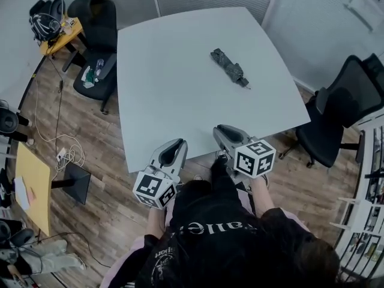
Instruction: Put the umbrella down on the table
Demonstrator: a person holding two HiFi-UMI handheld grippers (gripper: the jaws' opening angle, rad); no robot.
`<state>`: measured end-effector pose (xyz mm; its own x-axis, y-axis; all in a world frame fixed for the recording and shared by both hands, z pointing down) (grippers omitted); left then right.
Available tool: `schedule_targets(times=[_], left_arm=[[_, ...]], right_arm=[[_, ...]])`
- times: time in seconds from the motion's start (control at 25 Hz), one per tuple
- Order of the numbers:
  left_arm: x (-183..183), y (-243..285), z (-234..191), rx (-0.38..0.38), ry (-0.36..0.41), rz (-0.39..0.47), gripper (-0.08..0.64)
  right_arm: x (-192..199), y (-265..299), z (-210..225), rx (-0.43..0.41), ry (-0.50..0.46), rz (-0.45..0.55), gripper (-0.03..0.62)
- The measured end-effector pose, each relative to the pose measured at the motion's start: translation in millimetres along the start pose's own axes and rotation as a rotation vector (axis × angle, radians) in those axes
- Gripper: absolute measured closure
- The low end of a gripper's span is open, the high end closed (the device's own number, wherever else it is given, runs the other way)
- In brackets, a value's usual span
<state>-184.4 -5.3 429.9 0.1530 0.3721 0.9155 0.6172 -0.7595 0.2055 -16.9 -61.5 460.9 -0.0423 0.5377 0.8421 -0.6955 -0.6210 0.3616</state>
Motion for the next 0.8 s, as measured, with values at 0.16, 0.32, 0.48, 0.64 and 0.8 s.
schedule_targets(times=[0.16, 0.32, 0.48, 0.64, 0.8], left_arm=[[6.6, -8.0, 1.4, 0.013, -0.01, -0.008, 0.526], [10.9, -9.3, 5.2, 0.025, -0.02, -0.011, 0.526], [12.2, -8.0, 9.7, 0.03, -0.023, -0.009, 0.526], [10.7, -5.5, 11.9, 0.021, -0.024, -0.003, 0.526], [7.0, -4.5, 12.4, 0.009, -0.024, 0.011, 0.526]], right_arm=[[8.7, -7.8, -13.7, 0.002, -0.007, -0.011, 0.532], [11.8, -13.3, -21.0, -0.003, -0.013, -0.021, 0.54], [14.9, -14.1, -23.1, -0.013, -0.01, -0.034, 0.549], [20.1, -11.9, -22.1, -0.032, 0.008, -0.057, 0.558], [19.6, -10.8, -23.4, -0.051, -0.009, -0.077, 0.566]])
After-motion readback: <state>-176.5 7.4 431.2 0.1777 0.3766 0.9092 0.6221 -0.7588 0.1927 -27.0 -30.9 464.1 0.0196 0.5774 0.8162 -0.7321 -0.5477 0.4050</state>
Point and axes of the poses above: the fingertips, and each gripper's own axes: y forward along the fingers, z to its right, x out of its underside, the point moved 5 cm from there along -y, backward along the fingers, and after that the axes turned 5 degrees about -y, right-handed, at the moved point
